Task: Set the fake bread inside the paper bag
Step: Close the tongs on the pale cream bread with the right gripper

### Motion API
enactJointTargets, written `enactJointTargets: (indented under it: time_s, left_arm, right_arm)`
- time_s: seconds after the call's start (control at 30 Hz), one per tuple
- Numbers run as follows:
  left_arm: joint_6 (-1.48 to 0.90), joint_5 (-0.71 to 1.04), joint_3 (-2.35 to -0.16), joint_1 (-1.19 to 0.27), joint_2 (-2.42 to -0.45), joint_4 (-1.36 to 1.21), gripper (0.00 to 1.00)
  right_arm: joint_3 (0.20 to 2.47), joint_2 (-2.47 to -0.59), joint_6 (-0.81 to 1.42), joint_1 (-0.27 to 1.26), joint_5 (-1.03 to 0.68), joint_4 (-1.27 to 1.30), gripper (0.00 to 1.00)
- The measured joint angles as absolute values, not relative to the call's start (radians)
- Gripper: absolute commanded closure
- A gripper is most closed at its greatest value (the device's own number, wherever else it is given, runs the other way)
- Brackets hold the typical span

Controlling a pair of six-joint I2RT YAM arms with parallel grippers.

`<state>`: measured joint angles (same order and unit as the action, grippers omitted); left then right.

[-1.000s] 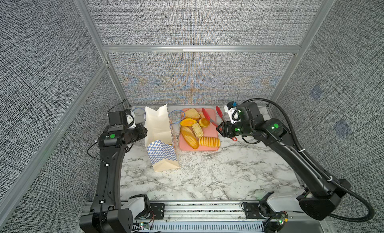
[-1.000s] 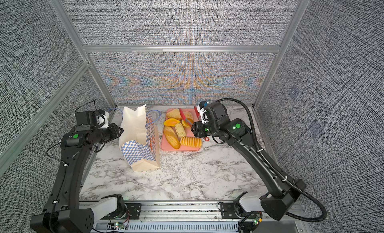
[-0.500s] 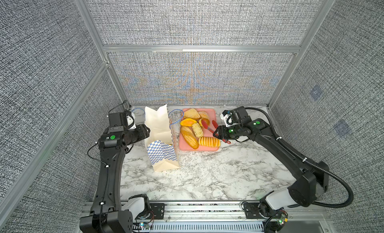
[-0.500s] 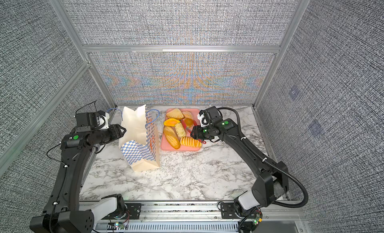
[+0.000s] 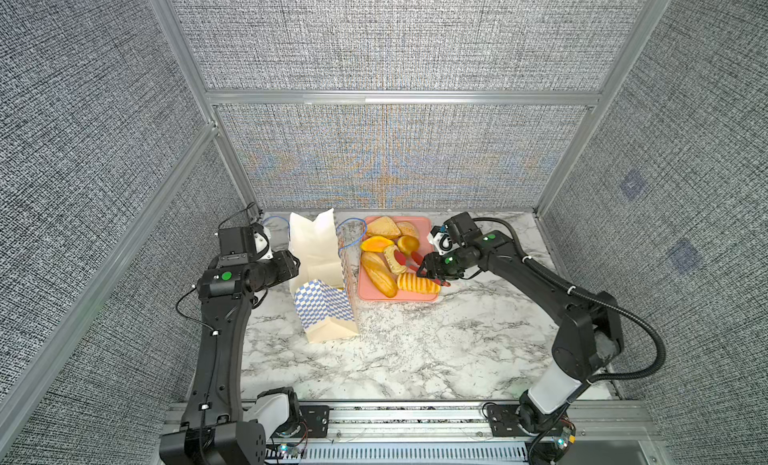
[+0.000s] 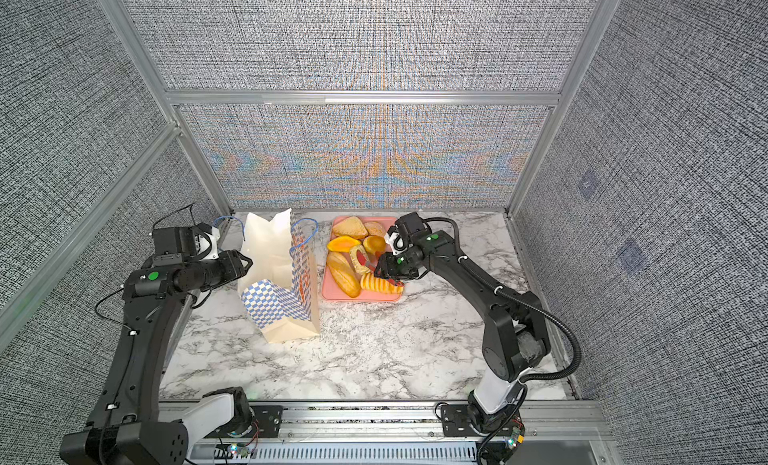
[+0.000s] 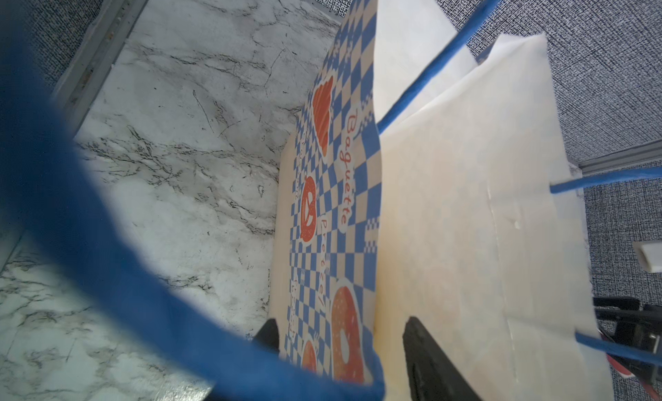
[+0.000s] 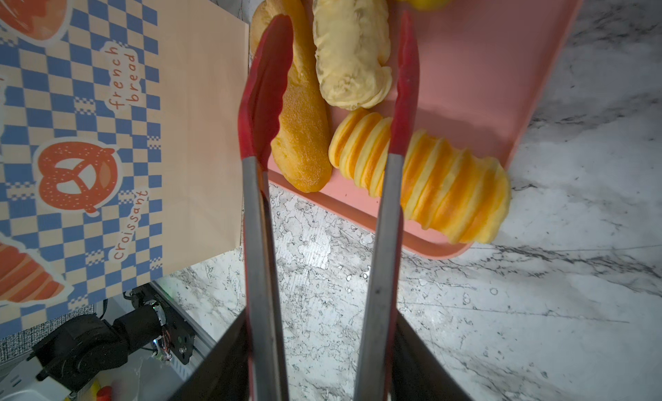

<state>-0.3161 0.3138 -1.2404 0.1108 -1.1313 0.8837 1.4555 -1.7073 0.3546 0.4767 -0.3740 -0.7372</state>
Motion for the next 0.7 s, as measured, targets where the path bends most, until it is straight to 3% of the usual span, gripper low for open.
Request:
enactJointTargets:
  time_s: [0.7]
  left_arm:
    - [-0.323, 0.316, -1.224, 0.111, -1.126, 0.872, 0.44]
  right_arm:
    - [1.474, -1.821, 0.329, 0.475, -0.404, -0.721, 0.45]
